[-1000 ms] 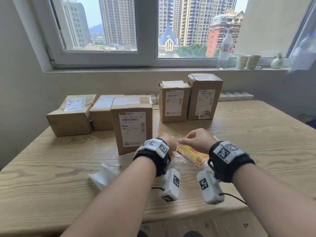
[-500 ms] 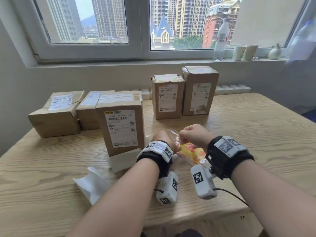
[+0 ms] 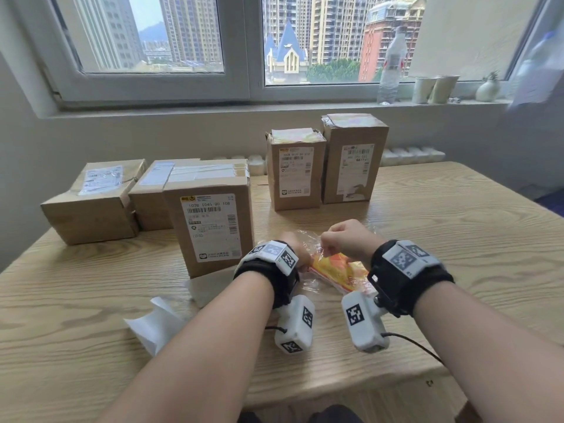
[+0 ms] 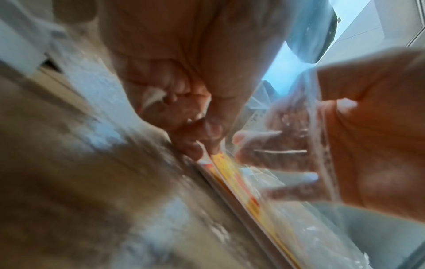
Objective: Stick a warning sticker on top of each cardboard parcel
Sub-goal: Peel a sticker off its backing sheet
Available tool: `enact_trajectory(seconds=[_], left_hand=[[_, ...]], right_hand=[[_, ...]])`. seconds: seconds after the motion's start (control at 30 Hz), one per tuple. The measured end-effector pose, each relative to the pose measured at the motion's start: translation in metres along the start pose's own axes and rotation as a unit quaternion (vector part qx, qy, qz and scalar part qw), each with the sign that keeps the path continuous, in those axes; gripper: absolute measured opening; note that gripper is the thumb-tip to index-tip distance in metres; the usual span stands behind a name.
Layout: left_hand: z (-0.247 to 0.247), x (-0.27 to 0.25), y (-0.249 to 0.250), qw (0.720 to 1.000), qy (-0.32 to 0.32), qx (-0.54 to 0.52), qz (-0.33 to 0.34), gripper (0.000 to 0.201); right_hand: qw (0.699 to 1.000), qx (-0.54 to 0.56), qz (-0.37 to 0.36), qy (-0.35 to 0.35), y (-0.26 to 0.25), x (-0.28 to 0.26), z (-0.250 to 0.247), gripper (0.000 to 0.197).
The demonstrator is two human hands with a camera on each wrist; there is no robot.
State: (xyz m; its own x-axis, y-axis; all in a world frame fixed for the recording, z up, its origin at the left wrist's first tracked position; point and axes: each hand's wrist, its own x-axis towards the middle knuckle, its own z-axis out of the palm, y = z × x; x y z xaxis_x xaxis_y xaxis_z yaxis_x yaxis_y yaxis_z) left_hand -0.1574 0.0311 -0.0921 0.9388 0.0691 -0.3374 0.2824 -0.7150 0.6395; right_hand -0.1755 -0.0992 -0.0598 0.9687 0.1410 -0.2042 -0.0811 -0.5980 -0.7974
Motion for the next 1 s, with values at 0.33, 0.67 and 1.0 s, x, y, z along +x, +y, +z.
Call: enact_trajectory(seconds=[0.33,0.67,1.0], left_hand=[[-0.023,-0.014,0.0,0.999,-0.029,-0.04,-0.021,0.012],[-0.049,-0.043,0.0,0.998,0.061,-0.026,0.009,0.014],[-0.083,-0.091,-0.005,0.982,0.106,-0.138,0.079,0.01]], right_hand=[[0.998,-0.044,-0.006,0.051,0.003,-0.004,-0.005,0.023],[0.988,-0.123,-0.011,0.089,-0.004,-0.018,-0.005,0.021],[0.982,-0.136,-0.079,0.109,-0.025,-0.038,-0.001,0.011]])
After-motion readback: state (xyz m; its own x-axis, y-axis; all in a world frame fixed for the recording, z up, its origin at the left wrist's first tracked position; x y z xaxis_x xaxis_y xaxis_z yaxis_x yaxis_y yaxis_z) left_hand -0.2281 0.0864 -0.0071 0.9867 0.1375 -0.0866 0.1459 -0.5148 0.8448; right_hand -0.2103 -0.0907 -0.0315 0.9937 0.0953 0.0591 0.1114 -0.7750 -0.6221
